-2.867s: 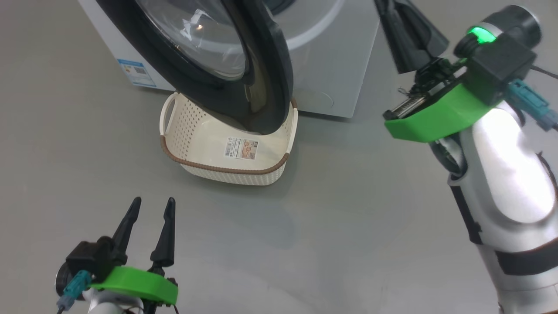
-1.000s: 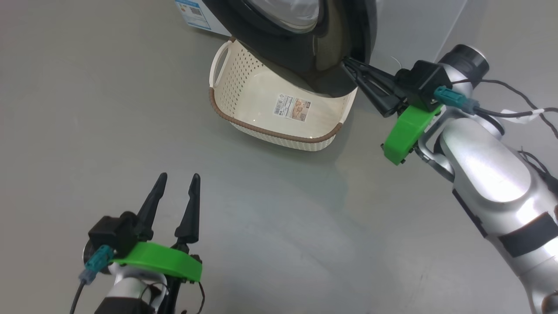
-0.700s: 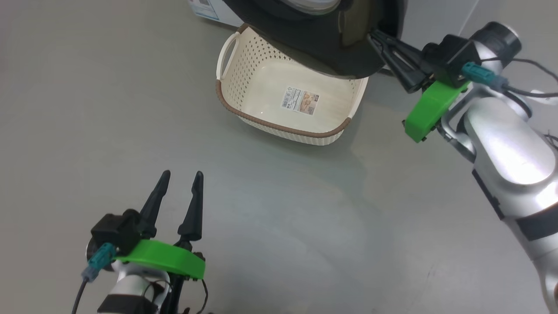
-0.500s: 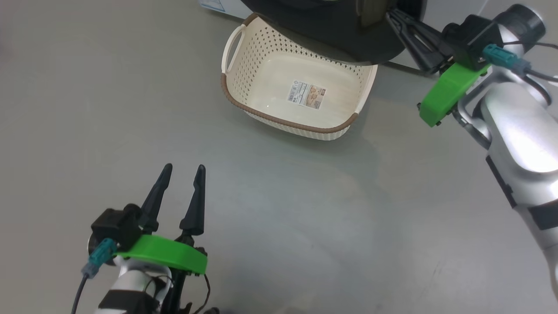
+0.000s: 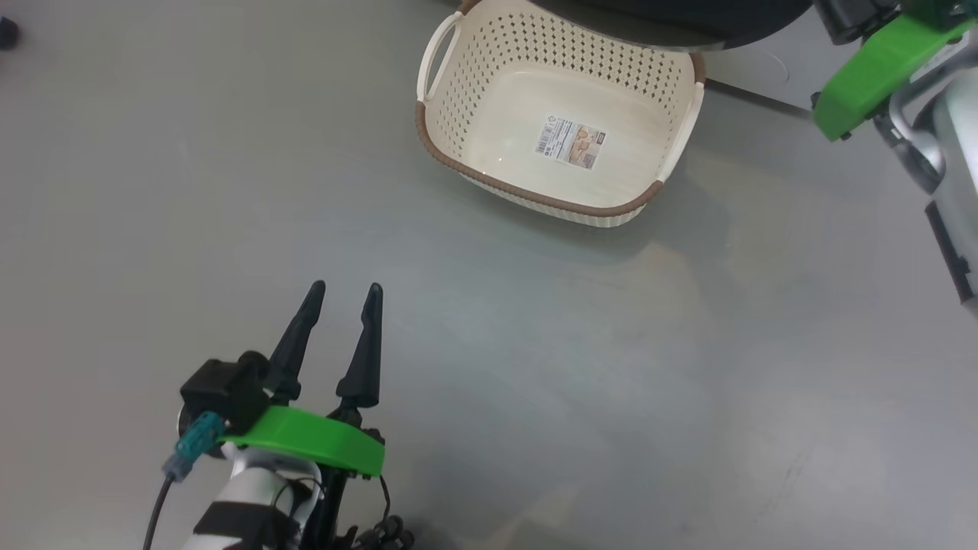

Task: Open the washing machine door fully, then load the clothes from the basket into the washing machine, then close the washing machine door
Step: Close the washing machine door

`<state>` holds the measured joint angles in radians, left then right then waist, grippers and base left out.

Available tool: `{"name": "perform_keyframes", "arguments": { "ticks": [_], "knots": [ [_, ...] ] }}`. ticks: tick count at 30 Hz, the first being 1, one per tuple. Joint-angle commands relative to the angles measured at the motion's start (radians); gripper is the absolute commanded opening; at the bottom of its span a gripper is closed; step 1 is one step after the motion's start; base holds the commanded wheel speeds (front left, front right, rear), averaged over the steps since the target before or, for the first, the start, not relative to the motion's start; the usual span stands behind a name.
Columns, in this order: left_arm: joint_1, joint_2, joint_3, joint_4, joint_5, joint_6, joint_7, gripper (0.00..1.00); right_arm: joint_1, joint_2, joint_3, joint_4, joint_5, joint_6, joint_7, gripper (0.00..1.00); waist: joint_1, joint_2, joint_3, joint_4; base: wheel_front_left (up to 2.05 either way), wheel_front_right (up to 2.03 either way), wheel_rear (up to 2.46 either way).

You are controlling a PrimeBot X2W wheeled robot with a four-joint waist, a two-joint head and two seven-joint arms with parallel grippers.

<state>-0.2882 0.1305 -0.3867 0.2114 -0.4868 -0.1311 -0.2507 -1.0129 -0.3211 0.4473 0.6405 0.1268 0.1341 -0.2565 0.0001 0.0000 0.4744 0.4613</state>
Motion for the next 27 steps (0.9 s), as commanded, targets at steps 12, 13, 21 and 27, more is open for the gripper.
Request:
{"name": "perform_keyframes", "arguments": {
  "ticks": [12, 13, 21, 27],
  "knots": [
    [-0.048, -0.013, 0.032, -0.034, -0.008, 0.0, -0.011, 1.0, -0.166, -0.042, -0.087, 0.051, -0.041, -0.003, -0.005, 0.0, -0.0001, 0.0, 0.069, 0.032, 0.0, 0.0, 0.0],
    [-0.049, -0.015, 0.033, -0.035, -0.009, 0.0, -0.011, 1.0, -0.174, -0.043, -0.096, 0.054, -0.044, -0.003, -0.005, 0.0, -0.0001, 0.0, 0.073, 0.033, 0.0, 0.0, 0.0],
    [-0.058, -0.023, 0.03, -0.033, -0.011, 0.0, -0.011, 1.0, -0.22, -0.056, -0.134, 0.077, -0.065, -0.003, -0.005, 0.0, -0.0001, 0.0, 0.092, 0.039, 0.0, 0.0, 0.0],
    [-0.065, -0.027, 0.024, -0.031, -0.011, 0.0, -0.011, 1.0, -0.238, -0.057, -0.181, 0.084, -0.082, -0.003, -0.005, 0.0, -0.0001, 0.0, 0.099, 0.045, 0.0, 0.0, 0.0]
  ]
}}
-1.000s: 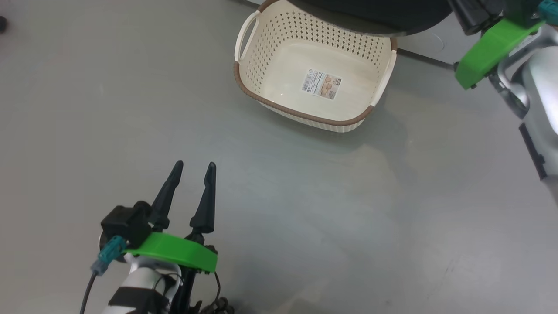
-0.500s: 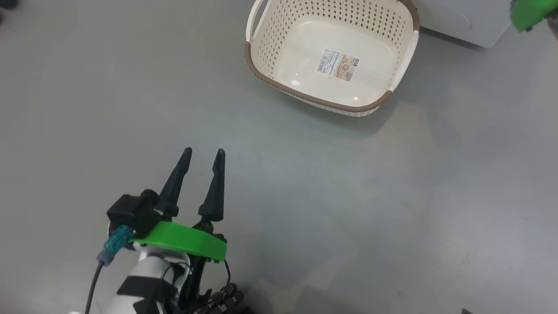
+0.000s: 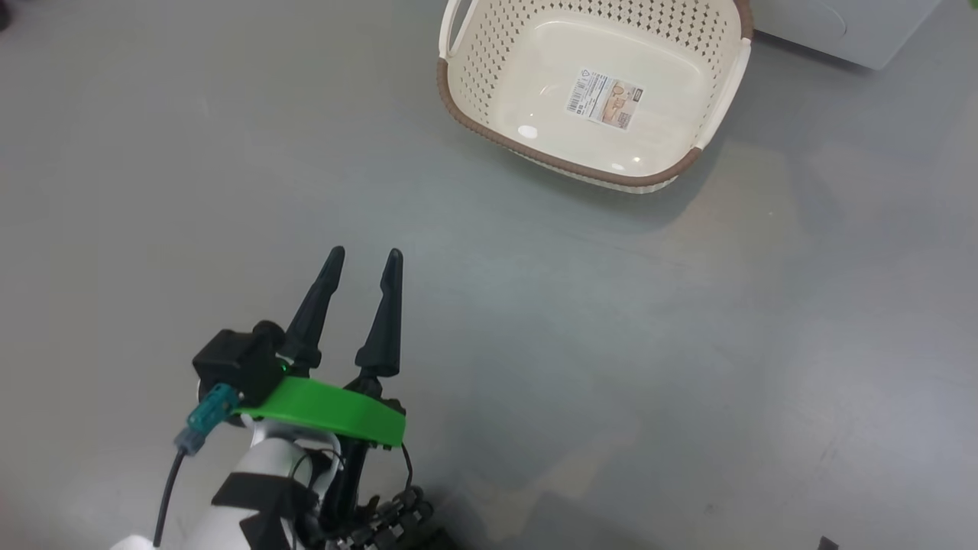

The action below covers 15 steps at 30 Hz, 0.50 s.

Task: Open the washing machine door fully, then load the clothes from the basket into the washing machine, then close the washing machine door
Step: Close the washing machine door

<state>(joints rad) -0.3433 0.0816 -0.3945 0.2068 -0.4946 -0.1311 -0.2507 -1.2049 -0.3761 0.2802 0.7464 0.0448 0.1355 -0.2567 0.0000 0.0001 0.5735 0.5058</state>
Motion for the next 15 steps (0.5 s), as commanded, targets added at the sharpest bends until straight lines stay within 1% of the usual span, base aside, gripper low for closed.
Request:
{"name": "perform_keyframes", "arguments": {
  "ticks": [1, 8, 15],
  "knots": [
    [-0.012, 0.021, 0.031, -0.026, -0.004, 0.0, -0.011, 1.0, -0.048, -0.002, -0.023, -0.017, -0.006, -0.005, -0.005, 0.0, 0.0, -0.0001, 0.001, 0.002, 0.0, 0.0, 0.0],
    [-0.012, 0.017, 0.03, -0.021, -0.007, 0.0, -0.011, 1.0, -0.062, 0.004, -0.086, 0.003, -0.05, -0.005, -0.005, 0.0, 0.0, -0.0001, 0.004, 0.014, 0.0, 0.0, 0.0],
    [-0.008, 0.013, 0.033, -0.014, -0.005, 0.0, -0.011, 1.0, -0.045, 0.02, -0.094, 0.006, -0.064, -0.005, -0.005, 0.0, 0.0, -0.0001, -0.013, 0.007, 0.0, 0.0, 0.0]
  ]
}}
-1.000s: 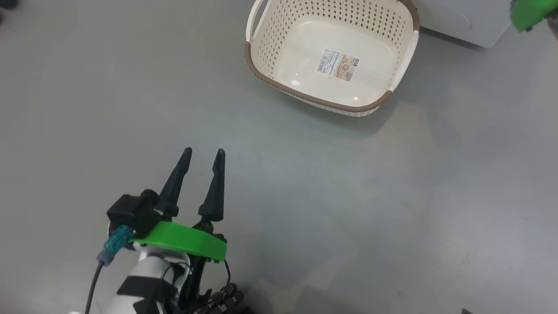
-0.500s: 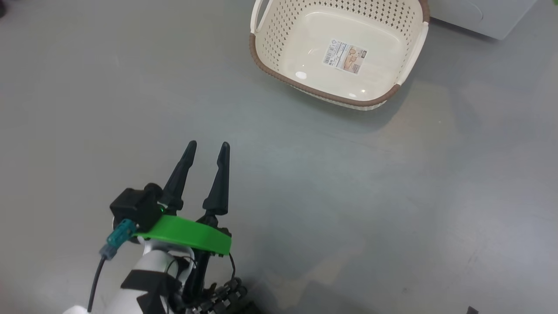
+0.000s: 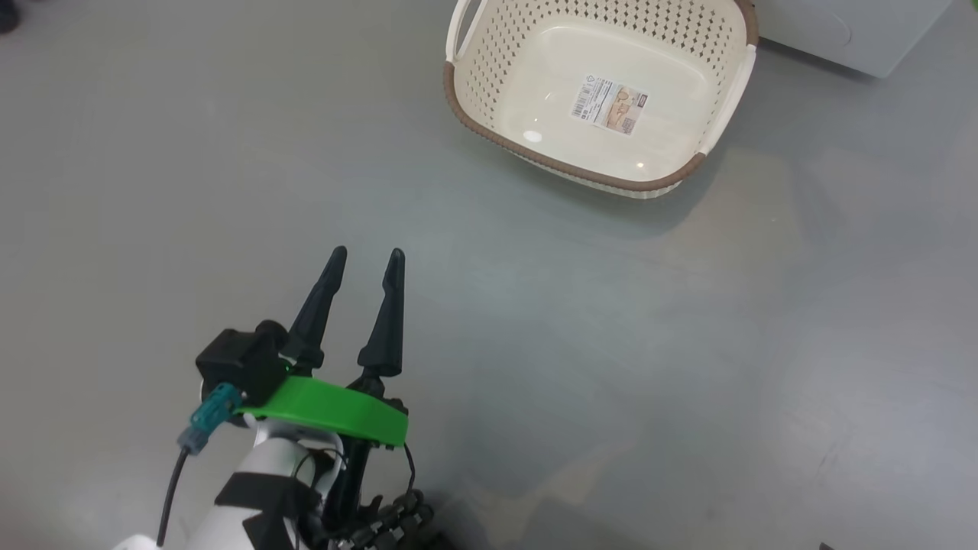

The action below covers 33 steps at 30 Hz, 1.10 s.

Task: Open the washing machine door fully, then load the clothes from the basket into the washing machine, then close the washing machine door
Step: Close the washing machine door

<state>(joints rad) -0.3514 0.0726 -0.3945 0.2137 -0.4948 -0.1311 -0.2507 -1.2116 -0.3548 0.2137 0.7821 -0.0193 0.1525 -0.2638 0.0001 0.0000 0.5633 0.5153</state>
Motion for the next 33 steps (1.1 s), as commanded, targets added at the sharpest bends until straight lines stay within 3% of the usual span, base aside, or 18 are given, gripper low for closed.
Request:
{"name": "perform_keyframes", "arguments": {
  "ticks": [1, 15, 27, 33],
  "knots": [
    [0.0, 0.022, 0.035, -0.021, -0.005, 0.0, -0.011, 1.0, -0.032, 0.002, -0.027, -0.031, 0.0, -0.022, 0.002, 0.0, -0.0001, 0.0, -0.009, -0.006, 0.0, 0.0, 0.0],
    [0.029, 0.053, 0.047, -0.015, 0.016, 0.0, -0.011, 1.0, 0.176, 0.051, 0.028, -0.14, 0.084, -0.022, 0.002, 0.0, -0.0001, 0.0, -0.158, -0.087, 0.0, 0.0, 0.0],
    [0.09, 0.098, 0.066, -0.016, 0.037, 0.0, -0.011, 1.0, 0.427, 0.085, 0.034, -0.285, 0.134, -0.022, 0.002, 0.0, -0.0001, 0.0, -0.308, -0.232, 0.0, 0.0, 0.0],
    [0.113, 0.119, 0.071, -0.017, 0.046, 0.0, -0.011, 1.0, 0.556, 0.12, -0.023, -0.369, 0.133, -0.022, 0.002, 0.0, -0.0001, 0.0, -0.356, -0.315, 0.0, 0.0, 0.0]
  ]
}}
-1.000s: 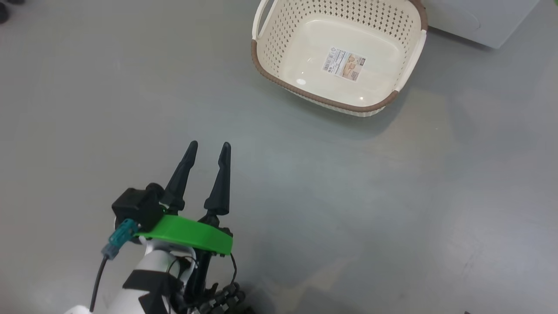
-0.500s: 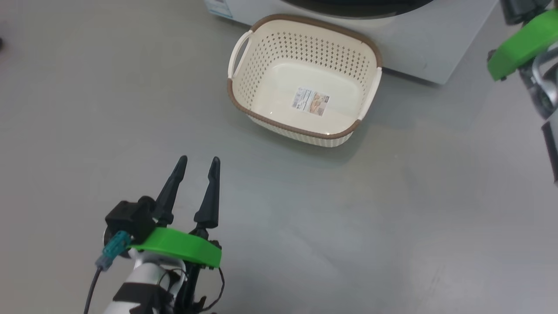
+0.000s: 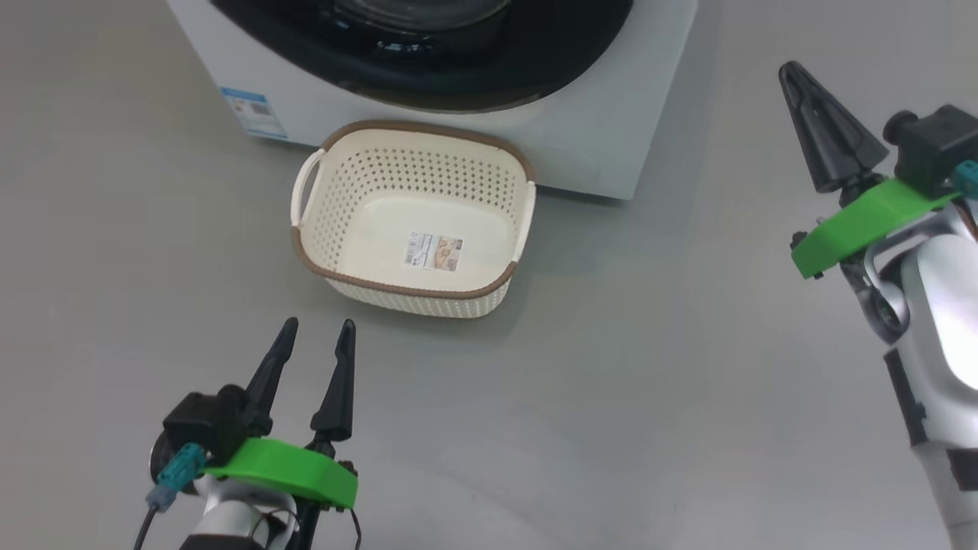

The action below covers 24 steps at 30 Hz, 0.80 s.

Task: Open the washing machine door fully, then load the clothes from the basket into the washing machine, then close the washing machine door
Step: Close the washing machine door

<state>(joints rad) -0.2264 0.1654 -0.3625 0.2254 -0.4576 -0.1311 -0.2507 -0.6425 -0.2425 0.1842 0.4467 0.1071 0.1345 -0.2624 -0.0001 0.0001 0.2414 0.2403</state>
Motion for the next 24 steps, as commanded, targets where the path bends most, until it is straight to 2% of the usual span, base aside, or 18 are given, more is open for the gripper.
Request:
{"name": "perform_keyframes", "arguments": {
  "ticks": [1, 12, 24],
  "knots": [
    [-0.01, 0.028, 0.041, -0.029, 0.009, 0.0, -0.011, 1.0, 0.008, 0.014, -0.007, -0.047, 0.004, -0.004, 0.001, 0.0, 0.0001, -0.0001, -0.041, -0.053, 0.0, 0.0, 0.0],
    [0.04, 0.04, 0.067, -0.019, 0.022, 0.0, -0.011, 1.0, 0.287, 0.051, -0.129, -0.164, -0.03, -0.004, 0.001, 0.0, 0.0001, -0.0001, -0.124, -0.155, 0.0, 0.0, 0.0],
    [0.111, -0.002, 0.138, 0.012, 0.063, 0.0, -0.011, 1.0, 0.492, 0.161, -0.294, -0.233, -0.041, -0.004, 0.001, 0.0, 0.0001, -0.0001, -0.196, -0.203, 0.0, 0.0, 0.0]
  ]
}}
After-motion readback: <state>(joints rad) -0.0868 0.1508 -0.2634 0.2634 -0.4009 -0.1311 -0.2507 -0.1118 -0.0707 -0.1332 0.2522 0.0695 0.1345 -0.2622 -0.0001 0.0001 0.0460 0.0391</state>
